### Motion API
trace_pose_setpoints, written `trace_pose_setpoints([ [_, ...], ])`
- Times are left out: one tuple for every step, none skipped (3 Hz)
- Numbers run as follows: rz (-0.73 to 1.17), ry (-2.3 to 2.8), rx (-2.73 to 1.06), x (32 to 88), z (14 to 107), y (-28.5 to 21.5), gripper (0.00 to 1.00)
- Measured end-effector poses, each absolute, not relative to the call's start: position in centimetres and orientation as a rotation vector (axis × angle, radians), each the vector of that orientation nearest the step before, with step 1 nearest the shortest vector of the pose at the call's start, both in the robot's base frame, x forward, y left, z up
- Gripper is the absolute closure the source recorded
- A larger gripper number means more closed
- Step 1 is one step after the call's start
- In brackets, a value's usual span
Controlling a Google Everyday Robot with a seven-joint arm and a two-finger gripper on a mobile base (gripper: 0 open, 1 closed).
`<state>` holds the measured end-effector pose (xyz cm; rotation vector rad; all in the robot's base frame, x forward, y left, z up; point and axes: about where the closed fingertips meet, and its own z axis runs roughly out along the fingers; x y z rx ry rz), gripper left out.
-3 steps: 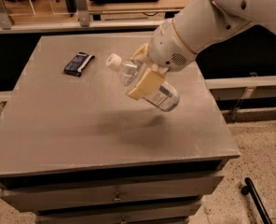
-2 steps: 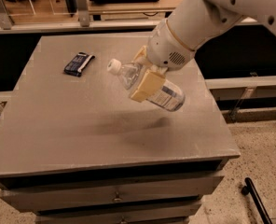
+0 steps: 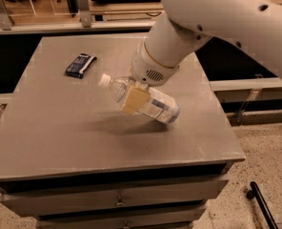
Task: Knock blue plastic bottle over
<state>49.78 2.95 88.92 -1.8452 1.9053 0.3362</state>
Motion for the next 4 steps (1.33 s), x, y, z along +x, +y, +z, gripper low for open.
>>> trace_pose_setpoints([
  [0.333,1.92,-1.823,49.92,88.81,3.04,0.29],
  [0.33,1.919,-1.824,49.85,88.84,3.13,0.06],
  [0.329,1.918,-1.826,49.78,88.88,3.19,0.0],
  [0.329,1.918,-1.826,49.77,88.88,3.19,0.0],
])
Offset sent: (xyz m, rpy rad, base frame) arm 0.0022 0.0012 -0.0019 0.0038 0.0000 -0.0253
